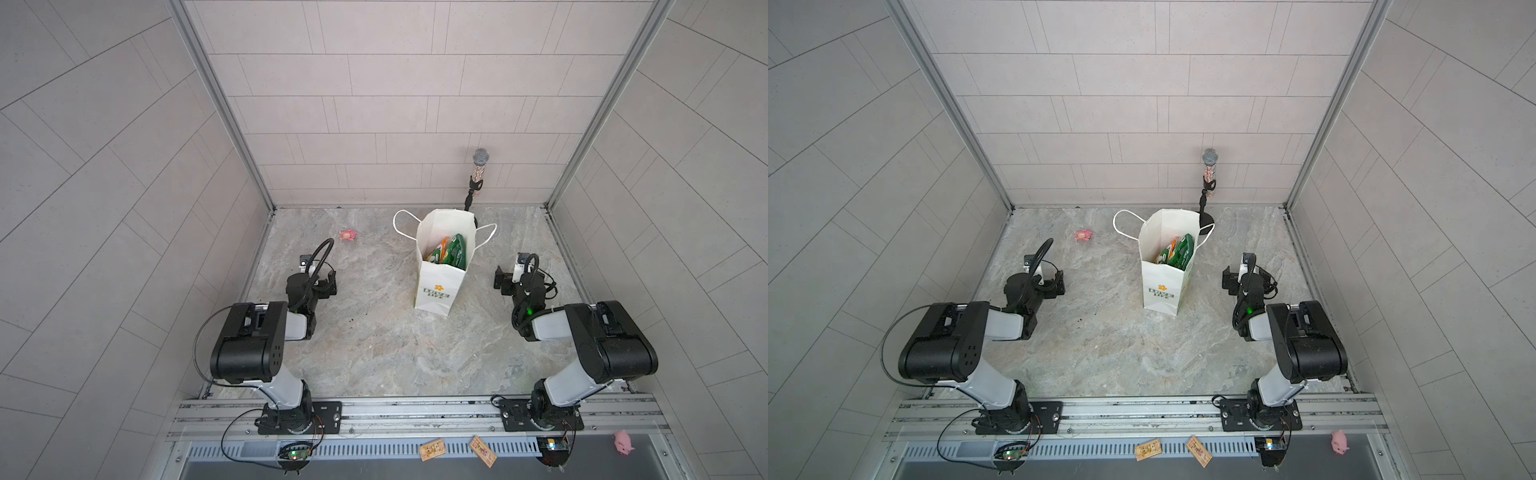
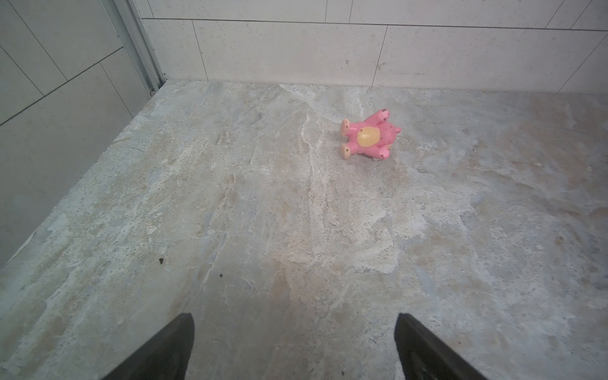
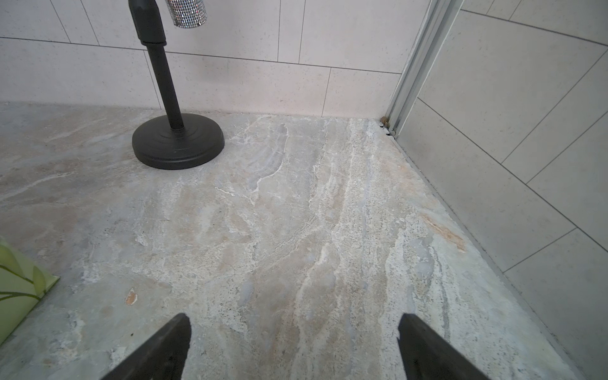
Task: Take the snacks out of the paper bag
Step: Pick up the paper bag at the center of the table.
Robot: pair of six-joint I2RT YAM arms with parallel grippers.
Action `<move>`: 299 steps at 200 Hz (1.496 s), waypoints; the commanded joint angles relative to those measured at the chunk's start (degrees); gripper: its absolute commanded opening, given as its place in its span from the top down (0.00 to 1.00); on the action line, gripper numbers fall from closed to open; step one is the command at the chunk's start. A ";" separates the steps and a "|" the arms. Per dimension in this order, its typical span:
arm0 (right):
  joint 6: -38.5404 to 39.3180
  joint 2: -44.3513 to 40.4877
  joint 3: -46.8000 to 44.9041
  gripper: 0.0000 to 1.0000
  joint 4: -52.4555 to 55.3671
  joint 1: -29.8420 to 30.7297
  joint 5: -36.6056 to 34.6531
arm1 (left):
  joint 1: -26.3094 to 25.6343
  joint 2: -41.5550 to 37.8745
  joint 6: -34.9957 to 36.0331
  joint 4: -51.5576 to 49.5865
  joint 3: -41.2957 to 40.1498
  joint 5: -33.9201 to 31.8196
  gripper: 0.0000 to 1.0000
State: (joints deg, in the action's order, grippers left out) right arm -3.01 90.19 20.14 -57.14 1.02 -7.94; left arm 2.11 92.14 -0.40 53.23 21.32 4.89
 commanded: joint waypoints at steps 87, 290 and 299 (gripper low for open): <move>-0.39 -1.19 -0.21 0.01 0.98 0.35 -3.50 | -0.25 -2.09 -2.19 2.08 -0.16 -4.91 0.00; -17.54 -15.83 24.24 0.03 63.52 0.50 22.30 | -9.15 -25.23 -29.40 -62.32 46.34 30.96 0.00; -18.03 -15.20 24.33 0.03 63.23 0.61 22.98 | -11.26 -23.90 -29.07 -63.88 48.84 32.69 0.00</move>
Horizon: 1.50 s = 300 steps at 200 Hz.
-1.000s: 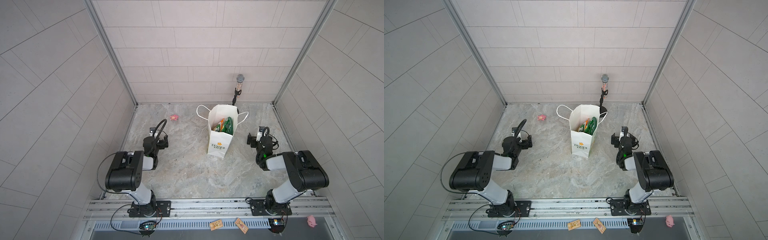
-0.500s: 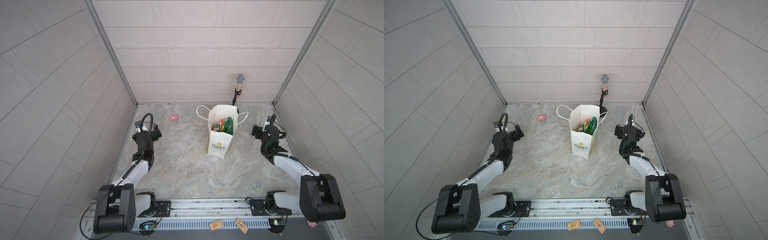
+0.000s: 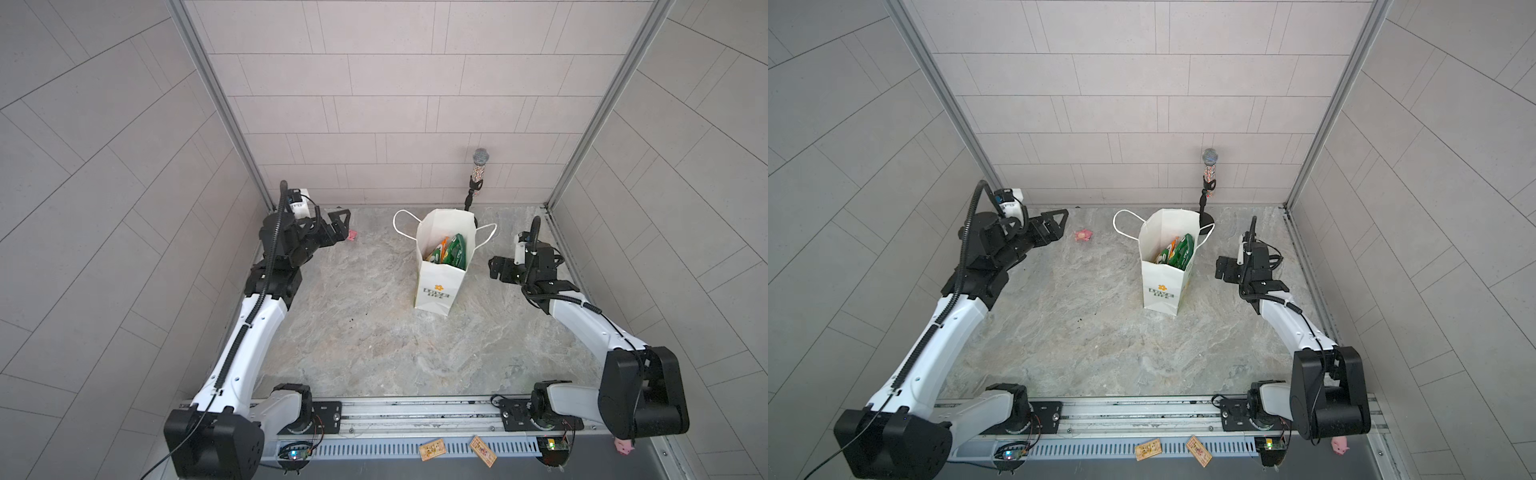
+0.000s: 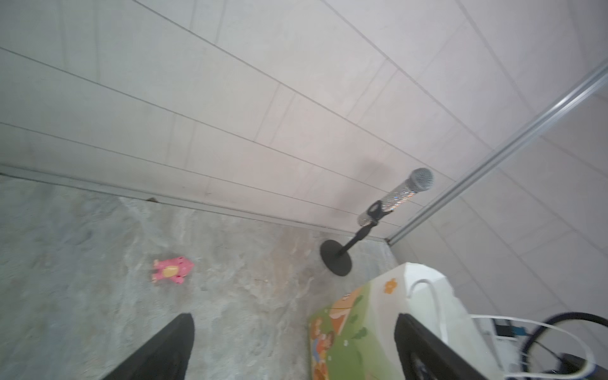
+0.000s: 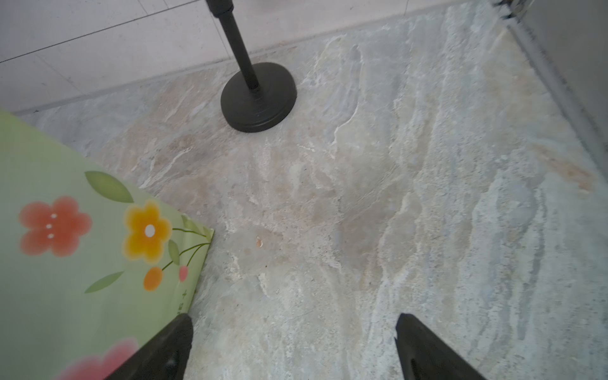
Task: Take the snacks out of the paper bag
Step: Pick up the paper bag at the center of the table.
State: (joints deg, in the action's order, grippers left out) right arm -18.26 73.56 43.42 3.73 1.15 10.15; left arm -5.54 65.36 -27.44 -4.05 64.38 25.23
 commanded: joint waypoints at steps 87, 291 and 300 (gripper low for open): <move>-5.84 6.13 1.50 0.03 1.37 1.95 6.85 | -18.37 14.10 3.89 -17.32 17.47 6.11 0.11; -12.34 17.78 0.44 0.10 -6.17 8.23 14.02 | -19.73 20.83 5.84 -17.15 26.15 -2.43 1.00; -13.19 18.46 0.43 0.11 -7.46 9.34 14.02 | -19.68 20.34 6.23 -17.70 26.31 -3.00 1.00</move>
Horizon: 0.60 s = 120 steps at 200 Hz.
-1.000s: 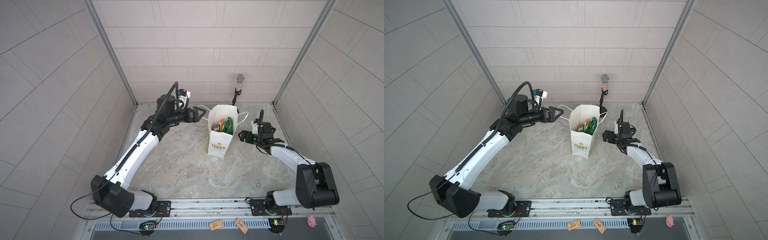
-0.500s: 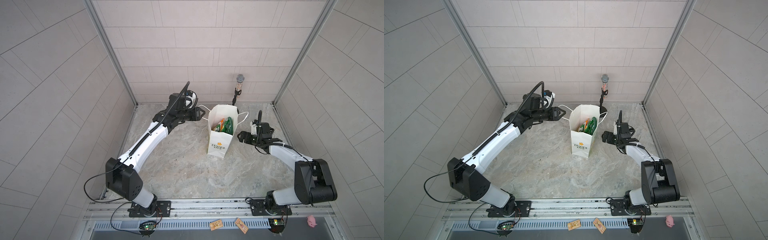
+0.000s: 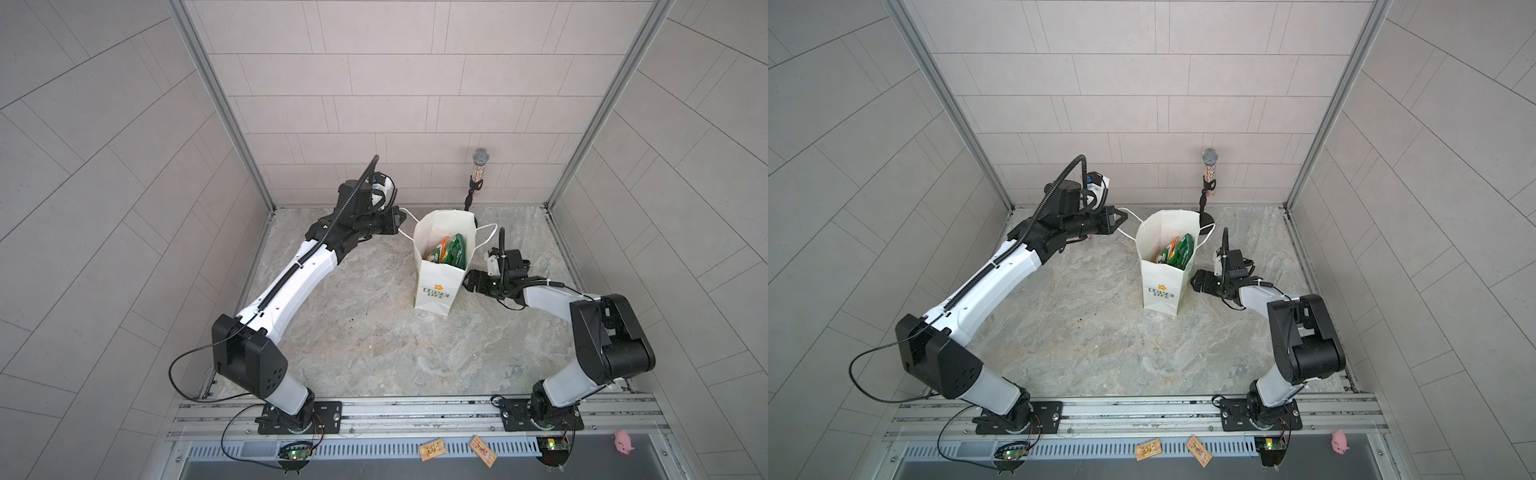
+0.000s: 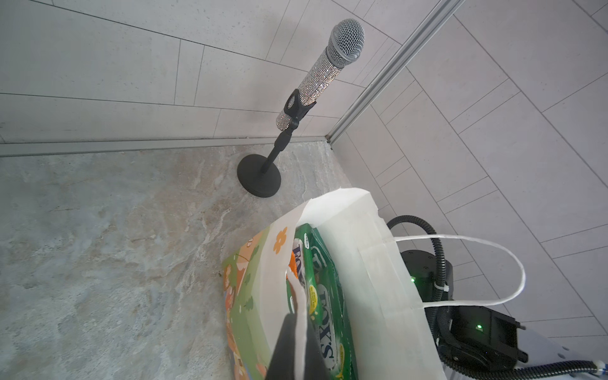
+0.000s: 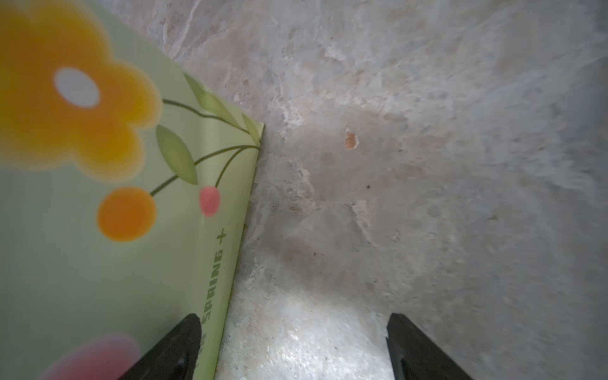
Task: Take the snacks out of the paper bag
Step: Pick up the paper bag at the center of the table.
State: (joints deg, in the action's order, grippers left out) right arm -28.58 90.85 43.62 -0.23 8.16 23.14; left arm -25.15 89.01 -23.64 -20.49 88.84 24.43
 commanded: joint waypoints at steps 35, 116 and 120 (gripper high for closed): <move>-7.81 4.40 0.41 0.12 -9.90 6.92 2.04 | 0.24 -3.98 3.96 -4.10 3.26 -3.70 1.00; -16.22 13.60 8.33 0.13 -17.50 18.31 -0.37 | 7.51 -7.00 3.52 -5.61 4.30 1.09 1.00; -16.62 13.96 8.58 0.13 -18.08 18.77 -0.31 | 7.99 -7.09 3.81 -5.96 4.47 1.34 1.00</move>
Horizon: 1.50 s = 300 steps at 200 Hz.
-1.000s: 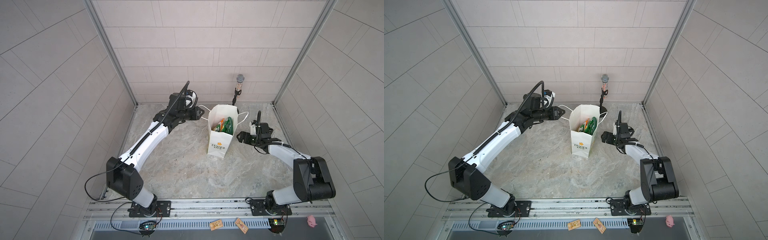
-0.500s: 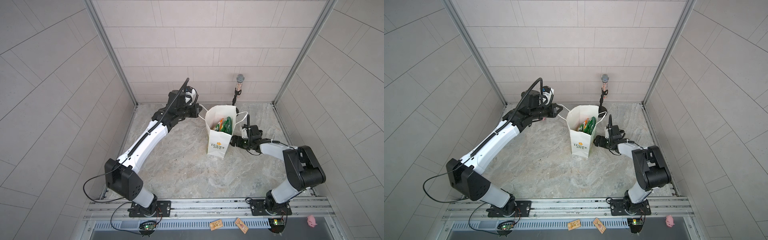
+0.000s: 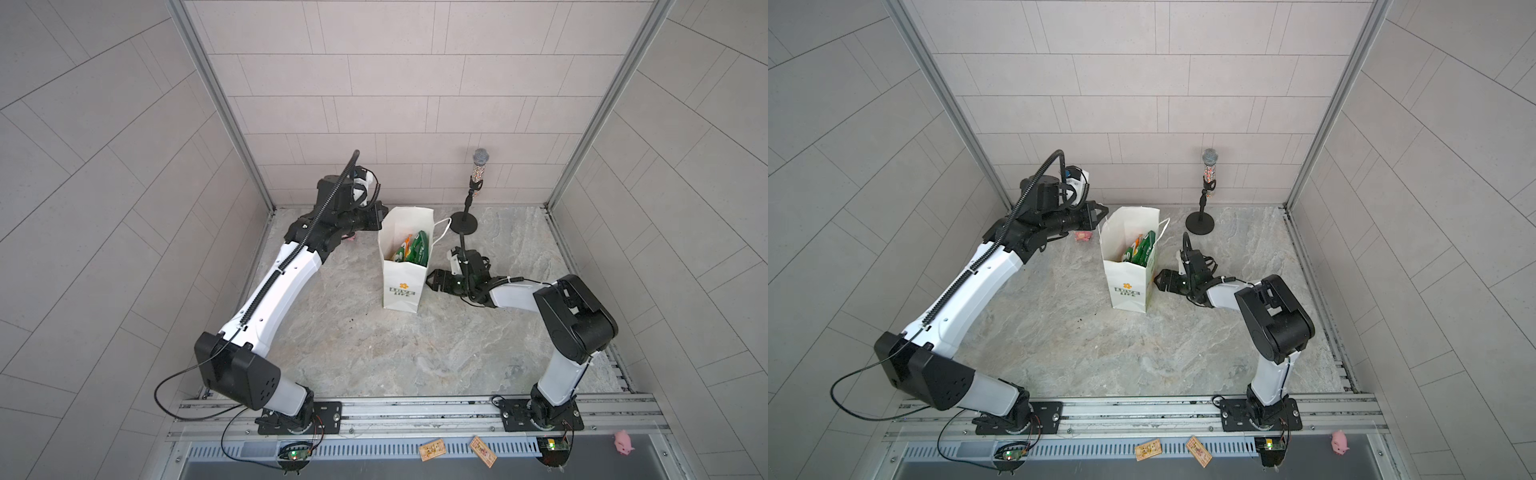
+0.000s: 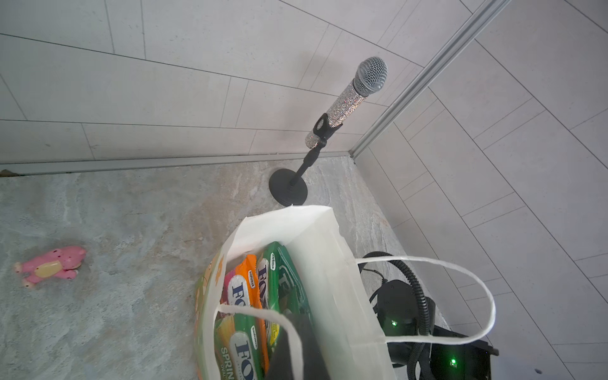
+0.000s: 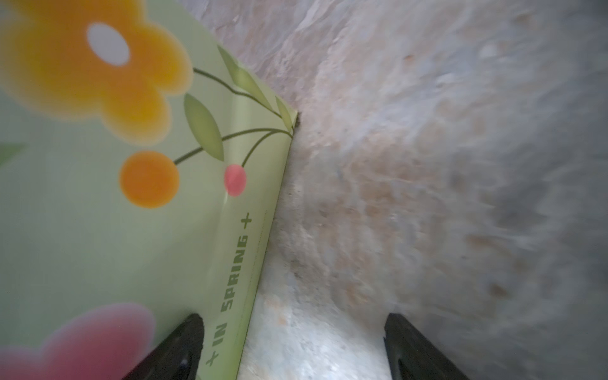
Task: Take the snacks out of the paper bag
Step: Pick up the paper bag at the center of the table, then pick up the snack from the paper bag.
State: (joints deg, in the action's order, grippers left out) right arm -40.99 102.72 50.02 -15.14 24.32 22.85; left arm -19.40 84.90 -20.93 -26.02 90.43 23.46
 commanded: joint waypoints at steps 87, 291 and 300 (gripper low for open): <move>-9.02 12.83 13.38 0.14 -5.79 11.05 -1.60 | 14.54 -4.39 6.01 -6.51 3.23 12.66 1.00; 16.54 -31.57 4.95 0.13 28.70 -10.43 -9.66 | -2.84 -0.82 6.06 -5.44 4.12 12.54 1.00; 17.14 -34.04 5.70 0.13 30.03 -10.39 -10.22 | -4.57 -0.32 6.07 -5.44 4.38 11.81 1.00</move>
State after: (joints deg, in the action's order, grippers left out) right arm -27.31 74.74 53.76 8.36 13.96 16.43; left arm -20.18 83.85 -14.76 -33.69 92.05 36.58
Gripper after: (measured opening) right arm 0.873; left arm 0.042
